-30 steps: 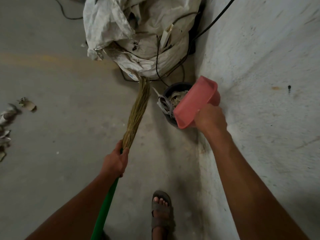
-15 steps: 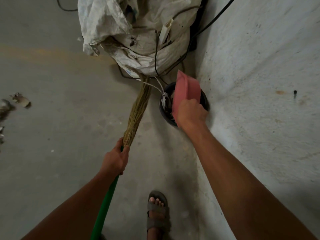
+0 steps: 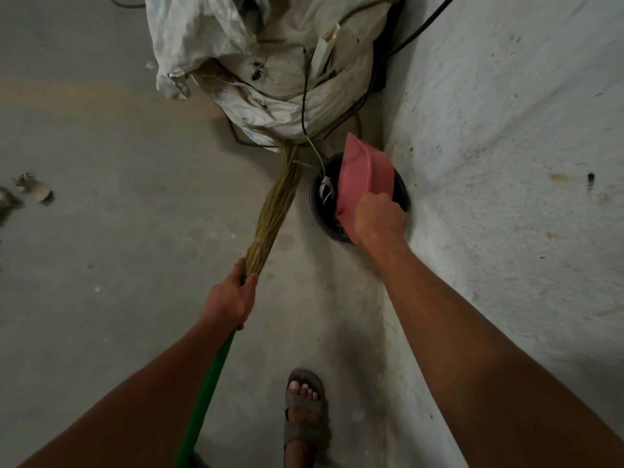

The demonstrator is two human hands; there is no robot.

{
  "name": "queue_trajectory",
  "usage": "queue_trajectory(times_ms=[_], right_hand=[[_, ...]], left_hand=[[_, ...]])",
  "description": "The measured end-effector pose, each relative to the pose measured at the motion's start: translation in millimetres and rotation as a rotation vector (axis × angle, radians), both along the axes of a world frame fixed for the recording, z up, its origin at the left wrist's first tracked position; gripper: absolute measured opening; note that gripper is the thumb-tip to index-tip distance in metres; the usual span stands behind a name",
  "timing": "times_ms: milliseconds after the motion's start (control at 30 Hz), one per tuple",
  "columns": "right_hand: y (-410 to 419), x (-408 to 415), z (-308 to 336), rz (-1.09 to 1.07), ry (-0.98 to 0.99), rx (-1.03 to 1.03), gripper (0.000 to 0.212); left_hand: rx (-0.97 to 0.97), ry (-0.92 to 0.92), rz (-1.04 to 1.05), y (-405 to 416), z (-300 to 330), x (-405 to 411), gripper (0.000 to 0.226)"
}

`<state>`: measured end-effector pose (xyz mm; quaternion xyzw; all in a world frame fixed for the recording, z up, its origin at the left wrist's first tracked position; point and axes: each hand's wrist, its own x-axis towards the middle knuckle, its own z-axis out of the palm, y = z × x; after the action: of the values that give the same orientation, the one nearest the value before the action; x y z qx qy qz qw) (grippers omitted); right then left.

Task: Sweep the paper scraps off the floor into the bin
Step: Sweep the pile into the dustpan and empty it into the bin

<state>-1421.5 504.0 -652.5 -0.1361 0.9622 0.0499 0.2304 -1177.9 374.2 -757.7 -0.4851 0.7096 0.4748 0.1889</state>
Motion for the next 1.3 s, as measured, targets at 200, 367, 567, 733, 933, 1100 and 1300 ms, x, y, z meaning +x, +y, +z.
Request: queue_trajectory(times_ms=[200, 367, 567, 733, 933, 1100, 1300], right_hand=[[18, 9, 35, -0.239, -0.016, -0.092, 0.035], [27, 35, 54, -0.379, 0.029, -0.164, 0.040], [20, 60, 57, -0.408, 0.064, -0.370, 0.037], [0, 65, 29, -0.305, 0.002, -0.428, 0.037], [1, 66, 14, -0.115, 0.073, -0.220, 0.064], [9, 73, 9, -0.036, 0.144, -0.166, 0.052], [15, 67, -1, -0.033, 0.157, -0.125, 0.053]], left_hand=[[-0.015, -0.003, -0.031, -5, 10, 9, 0.062], [-0.027, 0.001, -0.037, -12, 14, 18, 0.060], [-0.003, 0.006, -0.022, -13, 10, 30, 0.059], [0.006, 0.006, 0.000, -13, 5, 39, 0.060], [-0.010, -0.013, 0.007, -13, 2, 45, 0.061], [0.008, -0.014, 0.023, -14, 2, 45, 0.061], [-0.020, -0.001, -0.012, -16, 1, 32, 0.061]])
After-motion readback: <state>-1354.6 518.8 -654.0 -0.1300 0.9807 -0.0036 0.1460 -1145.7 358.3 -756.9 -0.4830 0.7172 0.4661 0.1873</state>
